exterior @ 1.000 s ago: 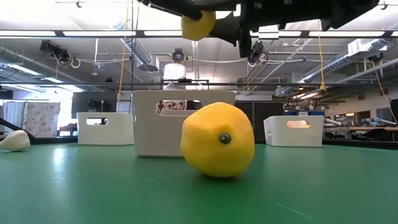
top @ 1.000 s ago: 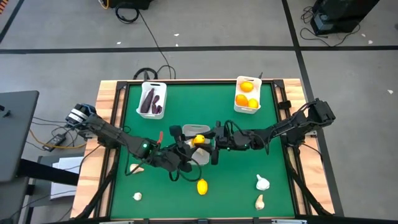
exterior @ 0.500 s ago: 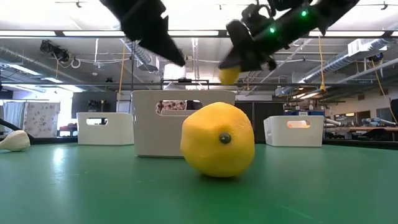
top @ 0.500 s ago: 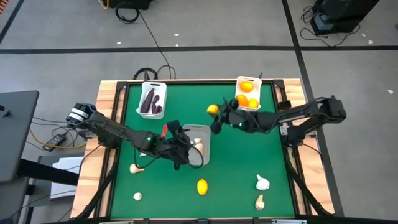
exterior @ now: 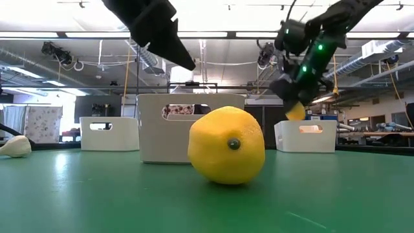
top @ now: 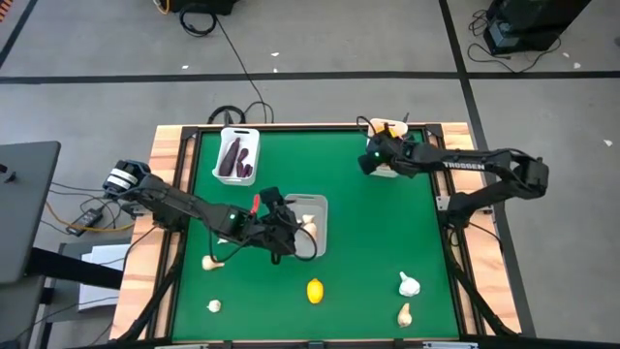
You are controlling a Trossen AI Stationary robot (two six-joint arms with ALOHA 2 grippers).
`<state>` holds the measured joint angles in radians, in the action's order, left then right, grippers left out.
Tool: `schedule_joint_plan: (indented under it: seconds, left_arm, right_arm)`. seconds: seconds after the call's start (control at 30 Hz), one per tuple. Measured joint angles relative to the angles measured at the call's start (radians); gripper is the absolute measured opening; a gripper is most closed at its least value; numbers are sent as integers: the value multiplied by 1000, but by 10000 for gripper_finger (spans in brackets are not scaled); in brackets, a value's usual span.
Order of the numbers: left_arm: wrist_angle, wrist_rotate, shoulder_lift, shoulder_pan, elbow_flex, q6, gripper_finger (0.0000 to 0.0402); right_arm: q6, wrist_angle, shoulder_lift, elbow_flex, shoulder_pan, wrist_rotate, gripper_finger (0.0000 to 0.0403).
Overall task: Sort produce into baskets
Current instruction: Put the lemon into the right white bin
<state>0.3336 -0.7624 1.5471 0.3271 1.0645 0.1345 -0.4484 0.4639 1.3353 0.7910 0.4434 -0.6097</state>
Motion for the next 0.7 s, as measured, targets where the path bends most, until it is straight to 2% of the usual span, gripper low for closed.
schedule_joint_plan:
  seconds: [0.27, 0.43, 0.57, 0.7]
  left_arm:
    - [2, 1, 0, -13, 0, -11, 324]
    - [3, 14, 0, -14, 0, -14, 324]
    - [-25, 172, 0, -13, -8, -47, 324]
    - [-116, 369, 0, -10, -42, -113, 324]
  right_arm:
    - [79, 14, 49, 0, 73, -131, 296]
    - [120, -16, 52, 0, 84, -72, 339]
    - [105, -42, 40, 0, 32, -2, 357]
    - [104, -124, 9, 0, -71, 0, 358]
